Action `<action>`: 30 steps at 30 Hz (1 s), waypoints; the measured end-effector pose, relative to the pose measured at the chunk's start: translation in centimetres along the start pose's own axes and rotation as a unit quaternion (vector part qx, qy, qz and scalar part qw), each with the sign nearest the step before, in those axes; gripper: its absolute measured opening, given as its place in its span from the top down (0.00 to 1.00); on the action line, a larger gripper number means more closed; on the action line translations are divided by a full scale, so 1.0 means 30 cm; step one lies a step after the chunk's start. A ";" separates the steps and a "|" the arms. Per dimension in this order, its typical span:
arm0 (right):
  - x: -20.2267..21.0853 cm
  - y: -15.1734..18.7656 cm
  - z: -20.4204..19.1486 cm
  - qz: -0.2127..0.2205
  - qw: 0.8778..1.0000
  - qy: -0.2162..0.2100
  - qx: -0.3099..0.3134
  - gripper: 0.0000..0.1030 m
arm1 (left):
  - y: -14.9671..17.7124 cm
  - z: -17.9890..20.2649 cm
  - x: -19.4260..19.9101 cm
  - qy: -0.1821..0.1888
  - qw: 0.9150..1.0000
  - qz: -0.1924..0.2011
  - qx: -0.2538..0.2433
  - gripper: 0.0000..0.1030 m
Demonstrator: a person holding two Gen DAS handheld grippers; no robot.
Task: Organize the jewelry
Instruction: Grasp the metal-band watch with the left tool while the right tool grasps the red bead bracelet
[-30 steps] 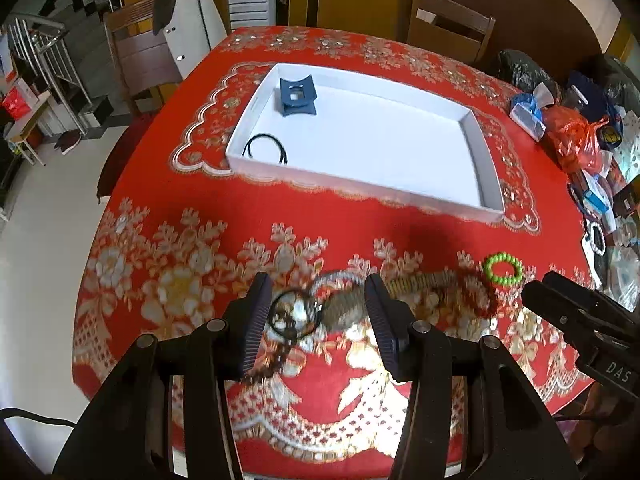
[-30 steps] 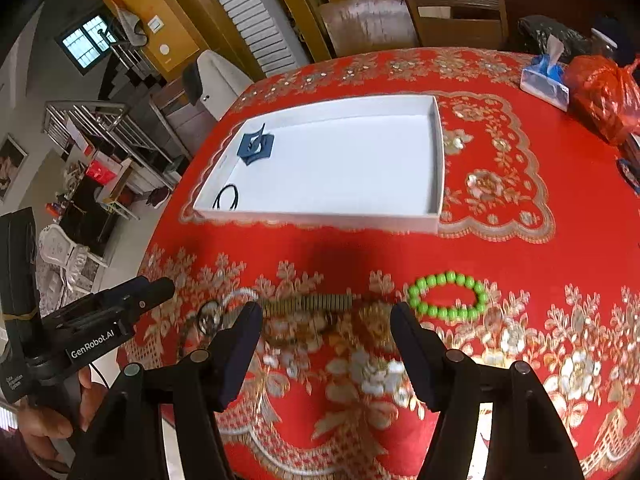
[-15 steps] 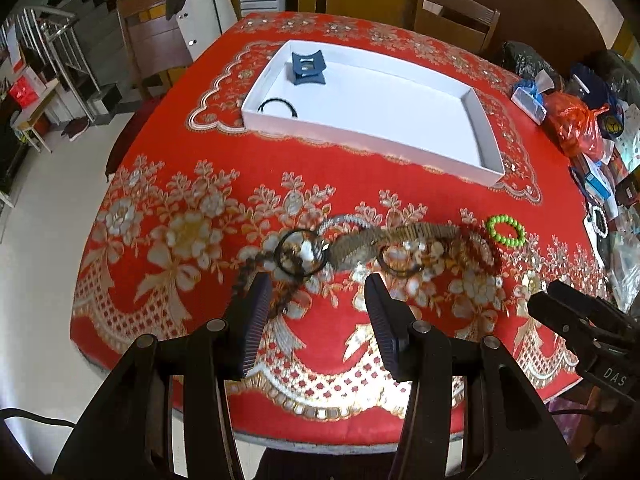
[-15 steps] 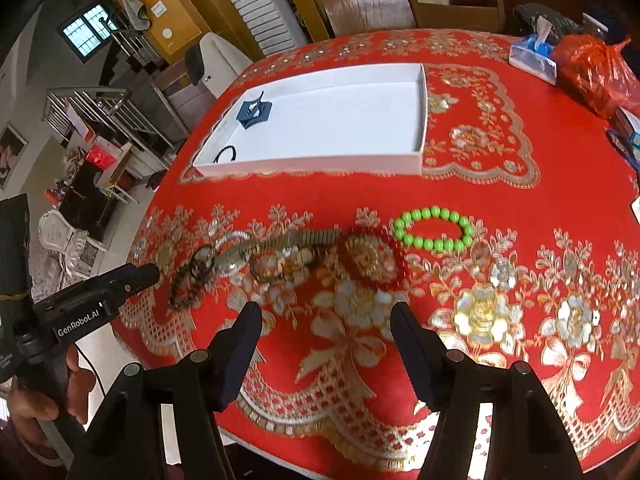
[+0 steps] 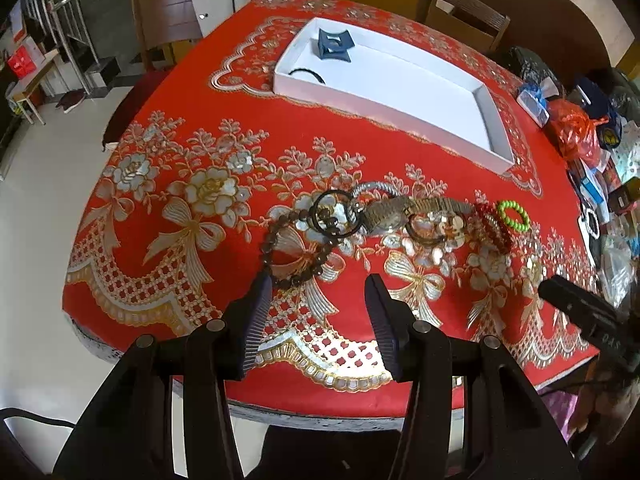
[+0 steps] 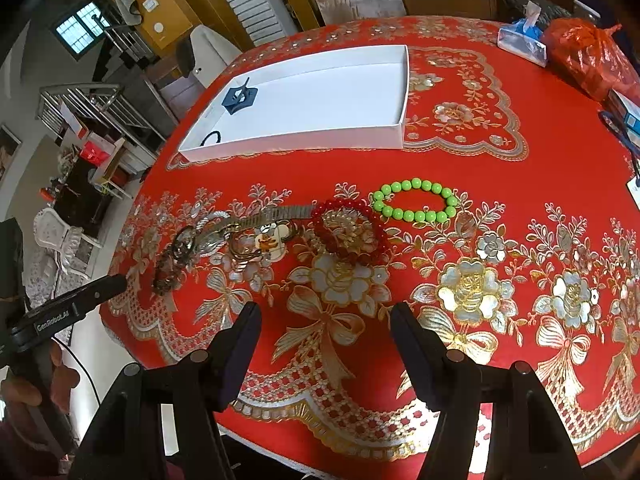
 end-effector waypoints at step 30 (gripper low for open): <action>-0.174 -0.137 0.040 -0.019 0.999 0.036 -0.020 0.38 | -0.169 0.231 -0.334 0.067 0.940 -0.108 -0.315 0.47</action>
Point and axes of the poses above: each gripper's, at about its wrist camera, not at the fingertips, and x roughly against the way its jaws point, z to its right, y to its underside, the point moved 2 cm from there along -x, roughly the way its jaws point, and after that the axes turned 7 degrees about y, right-handed, at the moved point
